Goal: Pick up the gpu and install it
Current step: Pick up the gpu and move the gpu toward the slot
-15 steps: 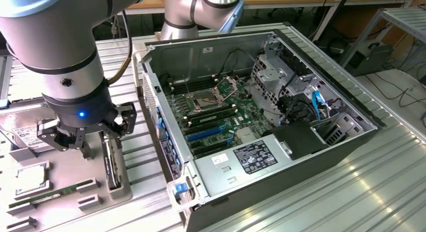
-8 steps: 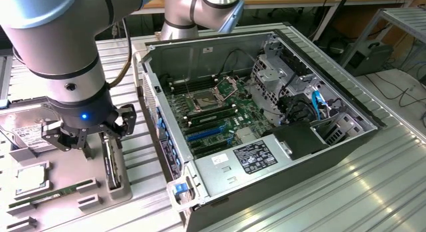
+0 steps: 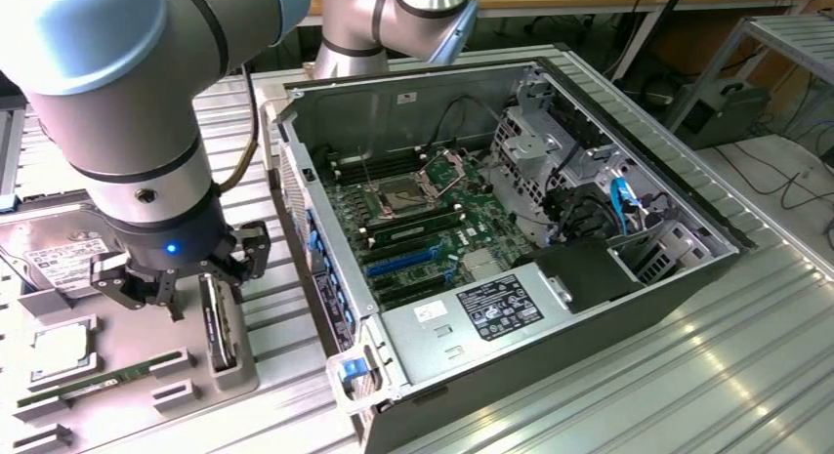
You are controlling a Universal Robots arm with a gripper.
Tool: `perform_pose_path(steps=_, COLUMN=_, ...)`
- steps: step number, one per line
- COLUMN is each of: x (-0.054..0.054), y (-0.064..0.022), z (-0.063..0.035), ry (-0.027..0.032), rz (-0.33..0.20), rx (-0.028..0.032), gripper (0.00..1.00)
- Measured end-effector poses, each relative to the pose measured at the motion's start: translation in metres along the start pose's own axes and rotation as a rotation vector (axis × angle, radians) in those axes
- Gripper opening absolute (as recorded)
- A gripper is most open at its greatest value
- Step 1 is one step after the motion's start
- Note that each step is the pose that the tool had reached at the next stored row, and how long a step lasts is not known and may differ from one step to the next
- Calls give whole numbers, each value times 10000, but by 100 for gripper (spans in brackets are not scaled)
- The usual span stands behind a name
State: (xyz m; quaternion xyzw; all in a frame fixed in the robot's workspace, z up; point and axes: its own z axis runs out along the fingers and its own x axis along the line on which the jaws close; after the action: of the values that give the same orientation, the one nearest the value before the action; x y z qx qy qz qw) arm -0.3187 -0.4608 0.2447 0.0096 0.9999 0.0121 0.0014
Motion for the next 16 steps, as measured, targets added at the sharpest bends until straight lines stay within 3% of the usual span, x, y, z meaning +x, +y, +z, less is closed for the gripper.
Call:
perform_pose_path(steps=10, x=-32, y=-1, z=194, ry=-4, rz=412, rx=1, gripper=62)
perform_pose_path(steps=16, x=-31, y=0, z=205, ry=1, rz=421, rx=2, gripper=62)
